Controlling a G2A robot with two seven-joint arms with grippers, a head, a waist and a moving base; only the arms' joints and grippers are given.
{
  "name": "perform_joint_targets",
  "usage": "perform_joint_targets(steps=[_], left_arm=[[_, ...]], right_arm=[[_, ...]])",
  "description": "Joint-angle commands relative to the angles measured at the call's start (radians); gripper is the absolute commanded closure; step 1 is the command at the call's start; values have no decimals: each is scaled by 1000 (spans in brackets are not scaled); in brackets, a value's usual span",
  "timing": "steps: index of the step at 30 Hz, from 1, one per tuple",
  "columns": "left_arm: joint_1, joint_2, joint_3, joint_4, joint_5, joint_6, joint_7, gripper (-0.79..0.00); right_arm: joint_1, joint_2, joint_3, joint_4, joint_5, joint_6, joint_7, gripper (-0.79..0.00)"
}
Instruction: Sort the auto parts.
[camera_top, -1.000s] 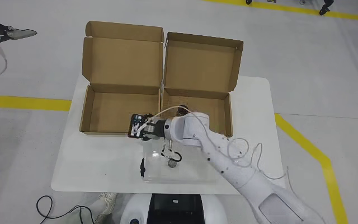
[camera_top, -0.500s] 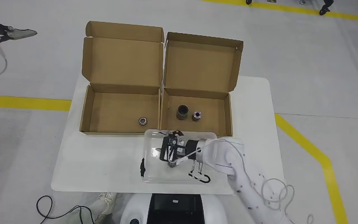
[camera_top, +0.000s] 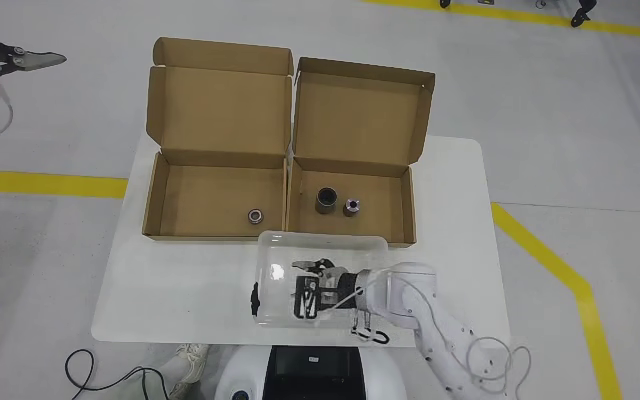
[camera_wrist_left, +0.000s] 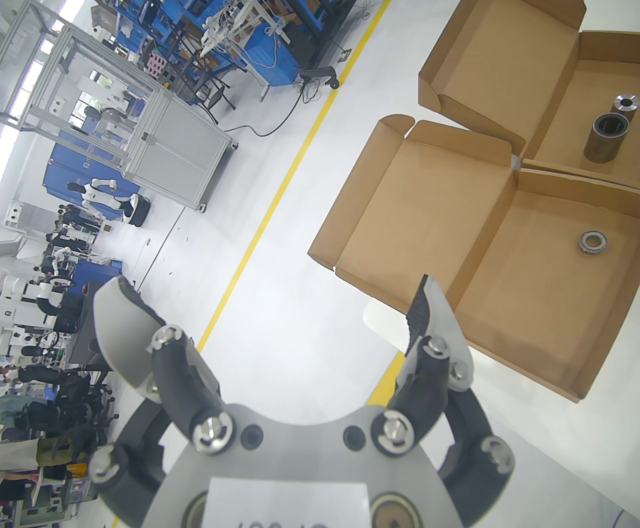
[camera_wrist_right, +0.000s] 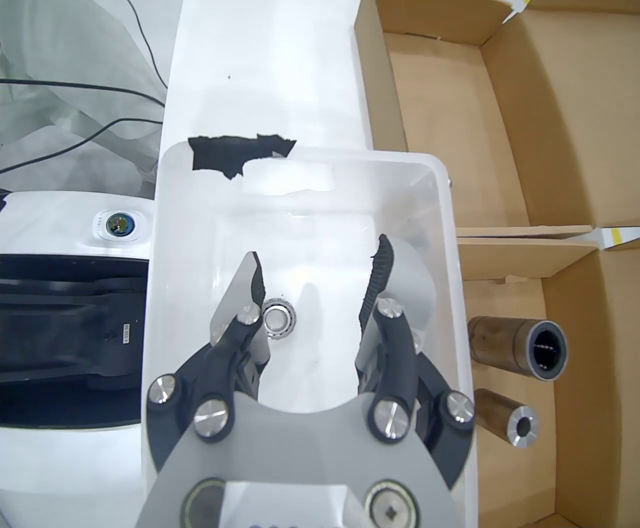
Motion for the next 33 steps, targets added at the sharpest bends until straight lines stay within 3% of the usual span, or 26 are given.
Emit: perform_joint_targets(steps=[1, 12, 33], left_arm=[[0, 0, 0, 0, 0, 0, 0, -785], [0, 0, 0, 0, 0, 0, 0, -785], [0, 0, 0, 0, 0, 0, 0, -785]], right_arm=[[1, 0, -12, 10, 11, 6, 16, -366], [26, 6, -47, 82, 79, 4, 118, -376], [84, 7, -126, 155, 162, 103, 281, -376]])
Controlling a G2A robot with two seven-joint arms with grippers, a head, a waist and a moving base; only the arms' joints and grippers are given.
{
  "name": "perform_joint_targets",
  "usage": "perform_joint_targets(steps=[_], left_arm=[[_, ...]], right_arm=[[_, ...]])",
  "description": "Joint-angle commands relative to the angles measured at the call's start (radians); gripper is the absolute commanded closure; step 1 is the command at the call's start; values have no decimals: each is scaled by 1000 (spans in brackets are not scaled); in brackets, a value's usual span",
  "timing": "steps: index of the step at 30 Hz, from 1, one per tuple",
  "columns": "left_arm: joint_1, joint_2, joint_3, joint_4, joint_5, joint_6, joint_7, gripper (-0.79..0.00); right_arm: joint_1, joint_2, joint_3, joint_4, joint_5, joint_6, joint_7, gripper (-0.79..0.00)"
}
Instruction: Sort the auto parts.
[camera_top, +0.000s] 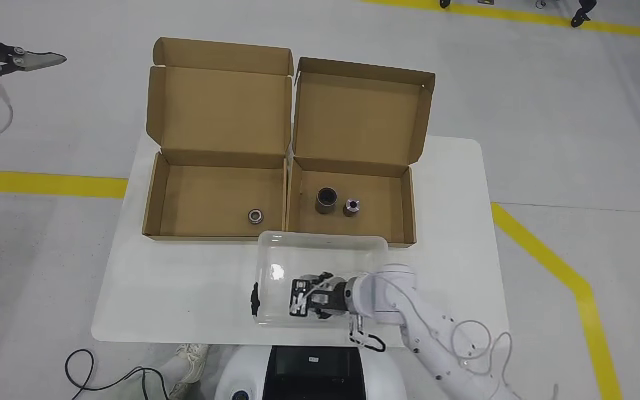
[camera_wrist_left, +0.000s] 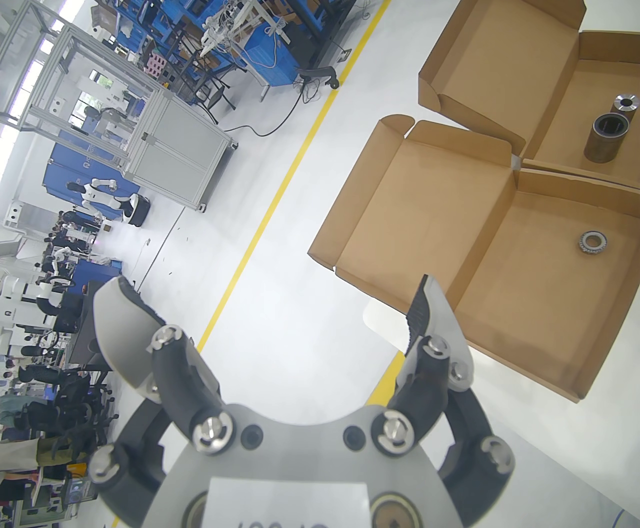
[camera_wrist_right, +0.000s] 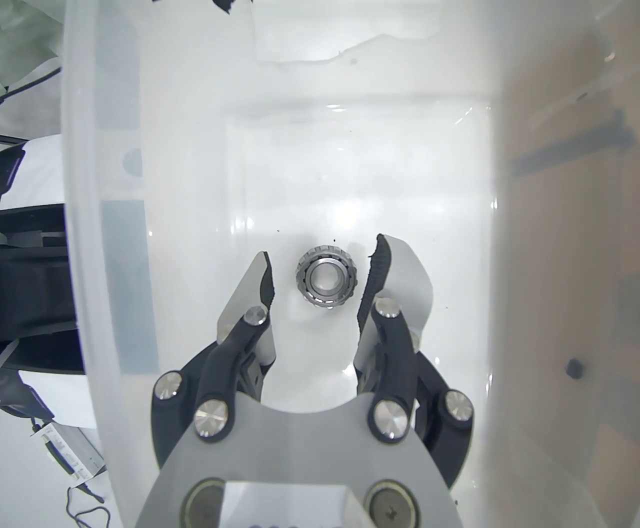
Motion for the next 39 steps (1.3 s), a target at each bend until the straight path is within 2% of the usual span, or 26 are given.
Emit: perform_joint_targets(steps=[1, 8, 11, 13, 16, 18, 20, 27, 39], left_arm=[[0, 0, 0, 0, 0, 0, 0, -785], [0, 0, 0, 0, 0, 0, 0, -785], [0, 0, 0, 0, 0, 0, 0, -785], [0, 0, 0, 0, 0, 0, 0, -785], [0, 0, 0, 0, 0, 0, 0, -785], [0, 0, 0, 0, 0, 0, 0, -785], [0, 0, 0, 0, 0, 0, 0, -785], [0, 0, 0, 0, 0, 0, 0, -785], [0, 0, 0, 0, 0, 0, 0, -785]], right_arm=[[5, 0, -9, 2, 2, 12, 13, -379], [24, -2, -37, 14, 8, 47, 53, -397], [33, -3, -51, 18, 10, 60, 67, -366], [37, -3, -57, 21, 8, 75, 75, -323], [43, -4, -66, 24, 6, 91, 86, -191], [45, -4, -69, 24, 4, 107, 86, -62], [45, -3, -72, 25, -1, 122, 90, 0], [35, 4, -68, -1, -23, 160, 66, 0], [-35, 37, 24, -47, -7, 179, -99, 0]])
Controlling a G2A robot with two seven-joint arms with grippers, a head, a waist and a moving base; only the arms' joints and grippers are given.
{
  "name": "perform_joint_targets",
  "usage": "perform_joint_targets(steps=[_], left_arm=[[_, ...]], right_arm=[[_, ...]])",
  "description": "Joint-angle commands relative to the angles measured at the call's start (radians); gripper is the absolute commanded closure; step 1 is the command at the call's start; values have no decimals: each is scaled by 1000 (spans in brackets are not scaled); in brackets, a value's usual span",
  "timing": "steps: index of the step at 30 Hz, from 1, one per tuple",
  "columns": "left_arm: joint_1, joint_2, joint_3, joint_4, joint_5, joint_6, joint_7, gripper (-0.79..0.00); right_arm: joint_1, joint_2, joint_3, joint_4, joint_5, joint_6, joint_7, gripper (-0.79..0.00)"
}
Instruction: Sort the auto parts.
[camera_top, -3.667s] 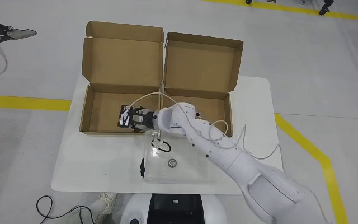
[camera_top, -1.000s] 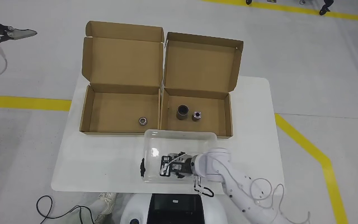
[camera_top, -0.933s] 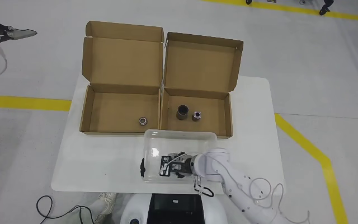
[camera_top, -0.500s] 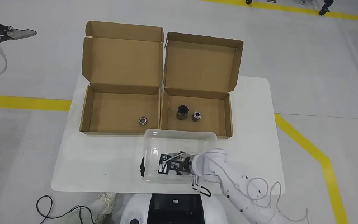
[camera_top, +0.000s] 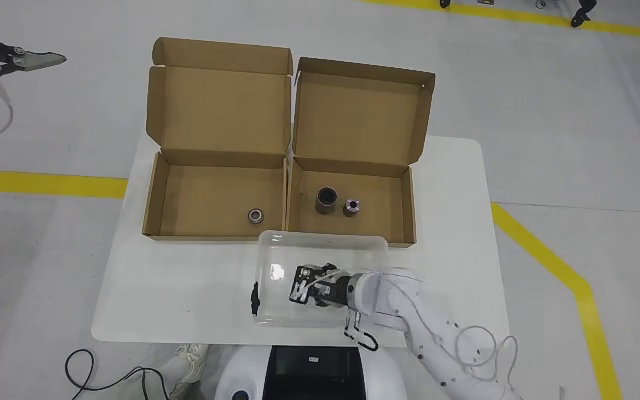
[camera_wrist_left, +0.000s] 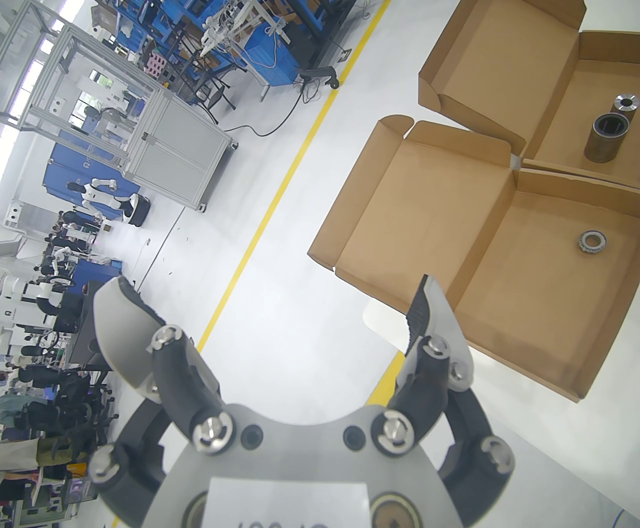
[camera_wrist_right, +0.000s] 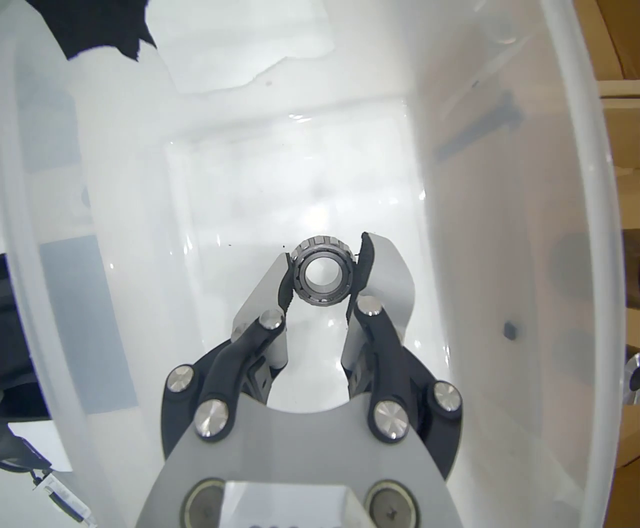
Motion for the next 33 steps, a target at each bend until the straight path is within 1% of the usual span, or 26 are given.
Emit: perform_joint_targets(steps=[1, 4, 9, 13, 18, 21, 25, 29, 33], left_arm=[[0, 0, 0, 0, 0, 0, 0, -785], [0, 0, 0, 0, 0, 0, 0, -785], [0, 0, 0, 0, 0, 0, 0, -785], [0, 0, 0, 0, 0, 0, 0, -785], [0, 0, 0, 0, 0, 0, 0, -785], [0, 0, 0, 0, 0, 0, 0, -785], [0, 0, 0, 0, 0, 0, 0, -785], [0, 0, 0, 0, 0, 0, 0, -785], [0, 0, 0, 0, 0, 0, 0, -785]], right_arm=[[-8, 4, 14, -1, 16, 1, -21, 0], [-19, 9, 41, -1, 59, 6, -81, 0], [-51, 23, 101, 15, 106, -9, -245, 0], [-71, 33, 133, 29, 120, -53, -377, 0], [-79, 46, 170, 79, 129, -139, -599, 0], [-56, 47, 161, 111, 125, -209, -721, 0], [1, 44, 142, 165, 113, -268, -879, 0], [65, 35, 105, 200, 94, -295, -972, 0], [118, 25, 71, 226, 79, -293, -1039, 0]])
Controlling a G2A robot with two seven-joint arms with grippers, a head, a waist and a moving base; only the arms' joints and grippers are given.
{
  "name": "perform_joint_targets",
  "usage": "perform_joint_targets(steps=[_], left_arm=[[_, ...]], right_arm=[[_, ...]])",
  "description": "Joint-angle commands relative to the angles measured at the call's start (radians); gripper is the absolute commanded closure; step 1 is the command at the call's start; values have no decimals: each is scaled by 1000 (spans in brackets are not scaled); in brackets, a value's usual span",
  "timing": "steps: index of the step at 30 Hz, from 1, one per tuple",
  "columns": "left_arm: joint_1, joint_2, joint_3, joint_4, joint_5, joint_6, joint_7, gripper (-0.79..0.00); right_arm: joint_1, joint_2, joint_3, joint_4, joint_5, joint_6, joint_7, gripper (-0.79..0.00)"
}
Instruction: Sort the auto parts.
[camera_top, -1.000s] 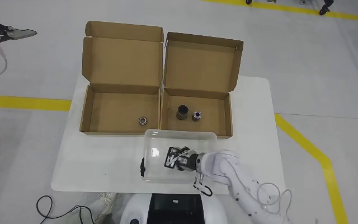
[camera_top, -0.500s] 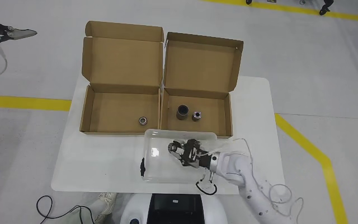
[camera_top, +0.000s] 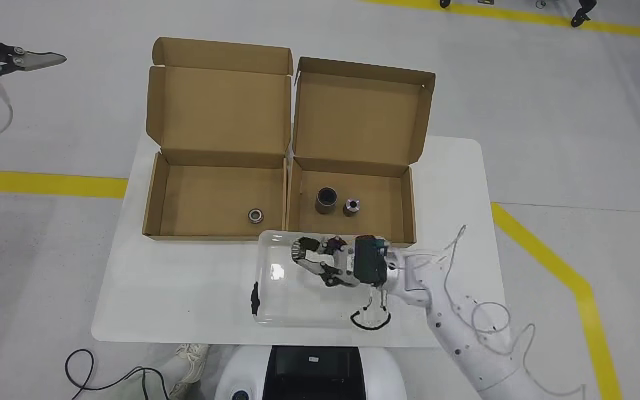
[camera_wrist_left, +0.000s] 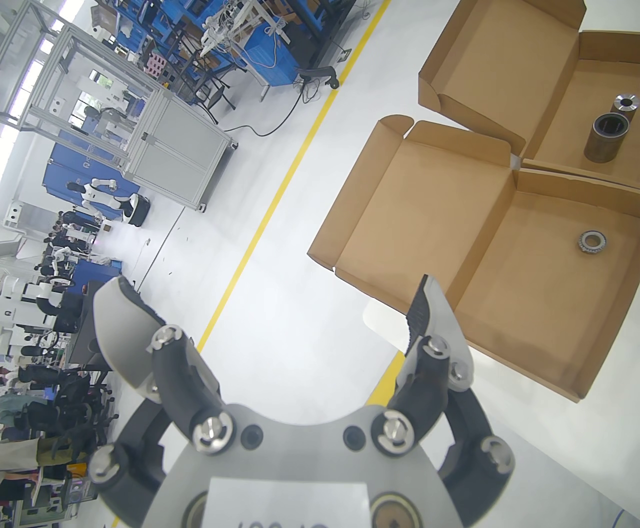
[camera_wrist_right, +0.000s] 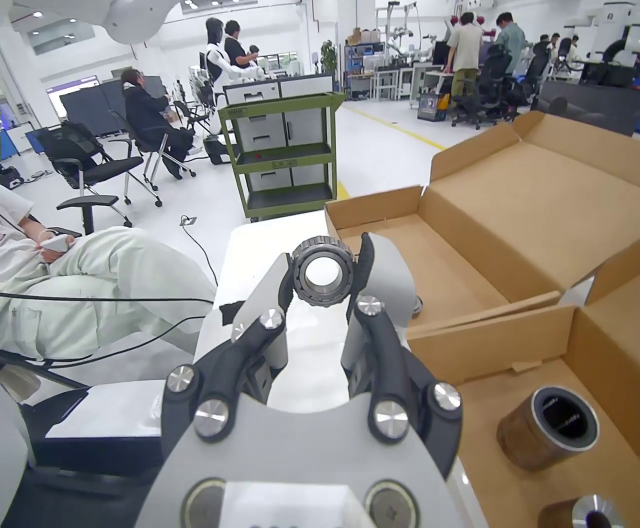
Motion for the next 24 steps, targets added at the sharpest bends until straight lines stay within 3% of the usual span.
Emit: perform_joint_targets(steps=[1, 13, 24], left_arm=[[0, 0, 0, 0, 0, 0, 0, -785], [0, 0, 0, 0, 0, 0, 0, -785], [0, 0, 0, 0, 0, 0, 0, -785]], right_arm=[[24, -4, -13, 8, -7, 3, -31, 0], [125, -11, -15, -67, -9, 32, -67, 0], [222, -23, -10, -169, 78, 82, 59, 0]])
